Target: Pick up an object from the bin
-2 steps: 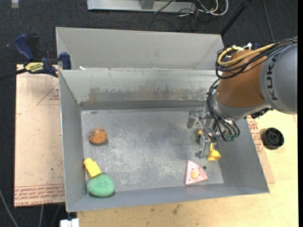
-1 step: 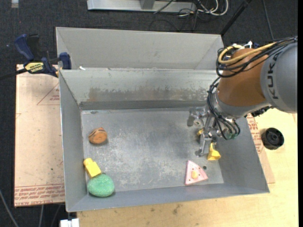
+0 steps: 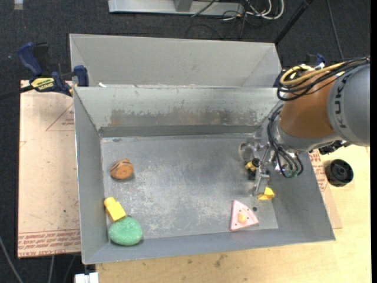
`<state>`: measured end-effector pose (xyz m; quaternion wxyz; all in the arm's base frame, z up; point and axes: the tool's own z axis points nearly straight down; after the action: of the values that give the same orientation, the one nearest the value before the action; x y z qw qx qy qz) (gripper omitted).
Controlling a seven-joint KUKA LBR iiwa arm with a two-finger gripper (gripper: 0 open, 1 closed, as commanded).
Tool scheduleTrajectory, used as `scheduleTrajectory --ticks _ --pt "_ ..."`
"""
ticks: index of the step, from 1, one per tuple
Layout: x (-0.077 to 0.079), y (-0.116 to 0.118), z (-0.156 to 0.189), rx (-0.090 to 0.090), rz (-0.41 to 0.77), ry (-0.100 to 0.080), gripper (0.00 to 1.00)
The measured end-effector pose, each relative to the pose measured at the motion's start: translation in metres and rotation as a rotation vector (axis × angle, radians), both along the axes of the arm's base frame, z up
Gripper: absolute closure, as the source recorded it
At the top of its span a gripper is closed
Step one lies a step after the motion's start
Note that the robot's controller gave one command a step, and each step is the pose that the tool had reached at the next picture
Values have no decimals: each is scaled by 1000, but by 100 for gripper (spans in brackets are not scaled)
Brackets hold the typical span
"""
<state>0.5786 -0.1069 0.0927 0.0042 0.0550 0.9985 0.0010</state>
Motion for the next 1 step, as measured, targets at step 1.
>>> scheduleTrajectory --ticks 1 --pt "-5 -15 3 0 -140 9 0"
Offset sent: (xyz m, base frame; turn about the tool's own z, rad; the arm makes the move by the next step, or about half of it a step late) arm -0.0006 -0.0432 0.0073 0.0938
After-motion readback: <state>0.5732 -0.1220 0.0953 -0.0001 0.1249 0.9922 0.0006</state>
